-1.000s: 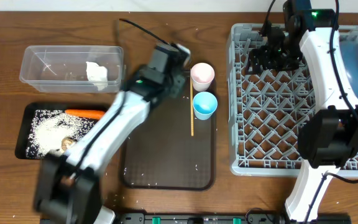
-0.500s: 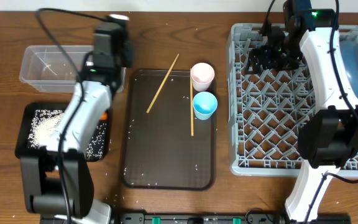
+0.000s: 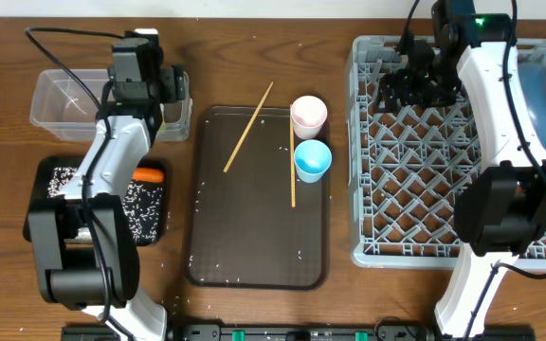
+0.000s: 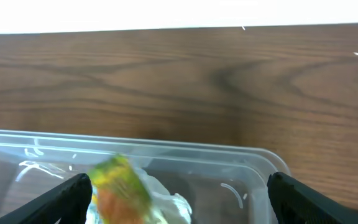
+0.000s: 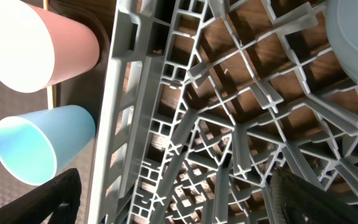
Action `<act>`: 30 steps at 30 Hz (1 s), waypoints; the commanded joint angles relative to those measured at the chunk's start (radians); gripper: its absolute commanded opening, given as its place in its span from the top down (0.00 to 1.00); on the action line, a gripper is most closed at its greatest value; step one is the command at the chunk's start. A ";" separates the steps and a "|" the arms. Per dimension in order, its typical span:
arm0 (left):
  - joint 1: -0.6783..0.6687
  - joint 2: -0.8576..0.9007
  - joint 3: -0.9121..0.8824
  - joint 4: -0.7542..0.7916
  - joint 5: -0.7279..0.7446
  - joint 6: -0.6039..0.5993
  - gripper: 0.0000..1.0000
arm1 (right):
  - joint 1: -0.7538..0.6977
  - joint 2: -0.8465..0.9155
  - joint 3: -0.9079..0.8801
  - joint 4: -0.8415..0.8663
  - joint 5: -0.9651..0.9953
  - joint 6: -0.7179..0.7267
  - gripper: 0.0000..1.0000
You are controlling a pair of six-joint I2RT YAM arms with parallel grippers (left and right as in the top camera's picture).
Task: Sort waste into correct bins and load items into the dishwasher rack
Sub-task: 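Carry the Pandan wrapper left and drop it into the clear container, then move the left gripper back to the light-blue cup and grasp it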
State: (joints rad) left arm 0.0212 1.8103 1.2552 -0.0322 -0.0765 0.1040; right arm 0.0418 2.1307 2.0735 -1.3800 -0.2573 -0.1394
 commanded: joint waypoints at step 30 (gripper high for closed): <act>-0.495 -0.054 0.002 -0.504 0.246 0.014 0.15 | 0.070 -0.032 0.006 -0.001 -0.001 -0.012 0.09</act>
State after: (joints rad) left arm -0.4732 1.7313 1.2545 -0.5350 0.0864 0.1089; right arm 0.0978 2.1307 2.0735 -1.3796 -0.2573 -0.1398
